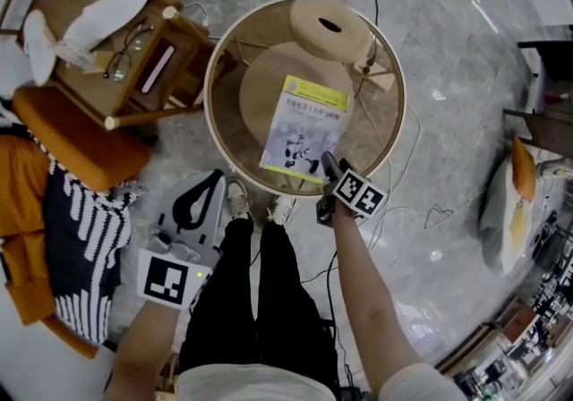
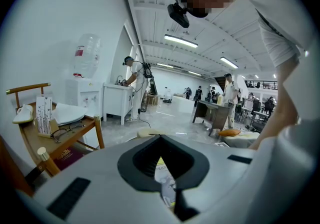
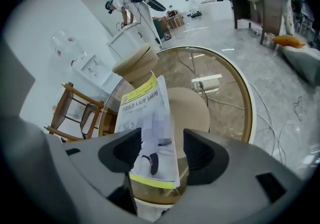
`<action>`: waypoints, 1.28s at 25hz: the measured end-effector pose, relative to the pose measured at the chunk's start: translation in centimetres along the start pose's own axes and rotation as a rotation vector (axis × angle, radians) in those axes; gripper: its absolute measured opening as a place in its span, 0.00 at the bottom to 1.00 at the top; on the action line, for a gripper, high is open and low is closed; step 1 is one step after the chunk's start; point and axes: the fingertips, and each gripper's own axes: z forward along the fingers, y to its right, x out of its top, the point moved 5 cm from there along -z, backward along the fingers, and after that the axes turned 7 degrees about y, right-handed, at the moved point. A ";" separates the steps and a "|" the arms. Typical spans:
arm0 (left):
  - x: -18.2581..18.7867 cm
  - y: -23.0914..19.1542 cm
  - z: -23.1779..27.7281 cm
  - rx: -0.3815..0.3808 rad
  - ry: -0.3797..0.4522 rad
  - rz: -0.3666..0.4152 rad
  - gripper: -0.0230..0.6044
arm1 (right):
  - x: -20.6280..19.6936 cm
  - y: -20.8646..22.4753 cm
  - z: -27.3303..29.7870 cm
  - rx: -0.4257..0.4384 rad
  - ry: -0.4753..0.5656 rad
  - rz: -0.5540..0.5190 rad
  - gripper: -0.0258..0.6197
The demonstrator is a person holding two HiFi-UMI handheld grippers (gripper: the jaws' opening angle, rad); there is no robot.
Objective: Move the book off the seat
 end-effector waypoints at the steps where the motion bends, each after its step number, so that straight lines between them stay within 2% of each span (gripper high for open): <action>1: 0.0 0.1 0.1 -0.002 0.001 0.001 0.06 | 0.0 0.2 -0.2 -0.004 0.005 0.008 0.45; 9: 0.4 1.6 0.3 -0.019 0.012 0.009 0.06 | -0.1 1.0 -1.8 0.005 0.025 0.074 0.44; 17: 2.3 4.0 0.0 -0.049 0.041 0.026 0.06 | 1.9 1.8 -6.9 0.012 0.088 0.068 0.12; 20: 4.0 4.7 -0.1 -0.054 0.073 0.047 0.06 | 3.4 1.6 -8.7 0.027 0.120 0.080 0.09; 25: 7.4 6.1 -1.1 -0.051 0.111 0.084 0.06 | 5.4 0.5 -11.6 0.092 0.155 0.162 0.08; 32: 12.2 7.6 -3.5 -0.020 0.162 0.123 0.06 | 10.1 -1.3 -17.1 0.142 0.256 0.136 0.07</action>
